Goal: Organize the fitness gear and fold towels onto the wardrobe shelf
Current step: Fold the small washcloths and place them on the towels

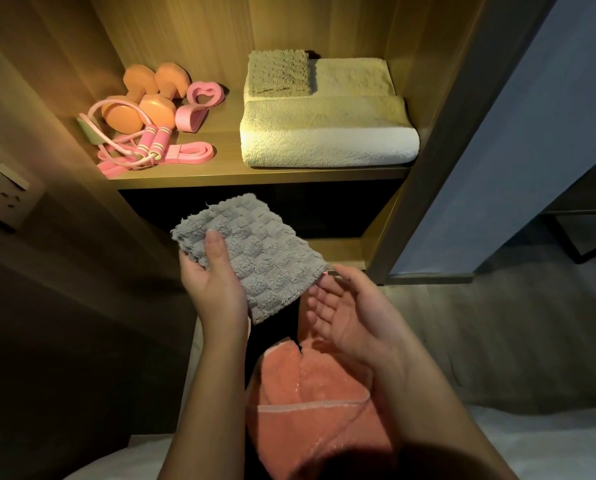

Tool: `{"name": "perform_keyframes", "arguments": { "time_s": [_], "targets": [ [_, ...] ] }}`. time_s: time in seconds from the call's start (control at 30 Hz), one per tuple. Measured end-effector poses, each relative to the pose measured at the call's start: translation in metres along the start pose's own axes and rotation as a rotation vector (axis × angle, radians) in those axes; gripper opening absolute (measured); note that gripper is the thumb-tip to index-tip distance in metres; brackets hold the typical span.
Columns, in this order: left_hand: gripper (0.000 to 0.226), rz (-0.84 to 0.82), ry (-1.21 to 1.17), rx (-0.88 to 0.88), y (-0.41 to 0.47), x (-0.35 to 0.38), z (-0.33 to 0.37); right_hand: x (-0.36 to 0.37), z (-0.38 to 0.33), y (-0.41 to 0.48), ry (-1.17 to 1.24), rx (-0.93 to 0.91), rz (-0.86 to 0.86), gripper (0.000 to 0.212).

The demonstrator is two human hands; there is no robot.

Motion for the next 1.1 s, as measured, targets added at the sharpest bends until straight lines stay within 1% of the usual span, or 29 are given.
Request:
{"name": "perform_keyframes", "arguments": {
  "time_s": [0.03,0.1,0.17,0.23,0.3,0.37,0.43,0.5,0.63,0.73,0.8,0.9,0.97,1.03,1.1],
  "targets": [
    [0.033,-0.023,0.009,0.019,0.0,0.002,0.003,0.001,-0.001,-0.001,0.021,-0.004,-0.002,0.039],
    [0.026,-0.068,0.018,0.05,-0.001,0.007,0.008,0.006,-0.001,0.0,0.112,-0.001,-0.025,0.025],
    [0.033,-0.088,0.021,0.093,-0.003,0.009,0.011,0.007,0.002,0.001,0.15,0.014,-0.034,0.019],
    [0.043,-0.081,0.015,0.131,-0.004,0.008,0.013,0.002,0.005,0.002,0.092,0.033,0.01,0.017],
    [0.048,-0.09,0.026,0.161,-0.004,0.007,0.014,-0.003,0.007,0.004,0.045,0.035,0.049,0.019],
    [0.05,-0.109,0.056,0.177,-0.004,0.008,0.012,-0.002,0.005,0.006,0.115,-0.008,0.036,0.017],
    [0.05,-0.114,0.077,0.188,-0.005,0.009,0.013,0.002,0.0,0.007,0.221,-0.058,-0.018,0.014],
    [0.044,-0.114,0.081,0.194,-0.007,0.011,0.013,0.011,-0.002,0.004,0.263,-0.066,-0.099,0.02],
    [0.041,-0.148,0.088,0.187,-0.013,0.018,0.01,0.019,-0.002,-0.002,0.318,-0.035,-0.16,0.045],
    [0.031,-0.161,0.069,0.193,-0.016,0.023,0.012,0.038,-0.009,-0.012,0.321,-0.068,-0.321,0.062],
    [0.033,-0.188,0.049,0.18,-0.017,0.028,0.011,0.046,-0.012,-0.015,0.327,-0.097,-0.365,0.064],
    [0.043,-0.206,0.044,0.163,-0.019,0.034,0.009,0.048,-0.016,-0.013,0.339,-0.162,-0.354,0.062],
    [0.044,-0.189,0.049,0.156,-0.02,0.035,0.009,0.048,-0.019,-0.013,0.342,-0.205,-0.352,0.066],
    [0.035,-0.176,0.044,0.131,-0.021,0.036,0.009,0.05,-0.022,-0.015,0.354,-0.223,-0.371,0.072],
    [0.026,-0.198,0.038,0.103,-0.023,0.042,0.01,0.054,-0.024,-0.018,0.375,-0.221,-0.413,0.073]
  ]
}}
Point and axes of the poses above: each hand's wrist, its own y-axis towards the middle knuckle, its own x-axis out of the palm, z = x × y, the point moved 9 cm from there along y, towards the middle knuckle, and after that the axes turned 8 degrees about -y, right-handed, at the moved point
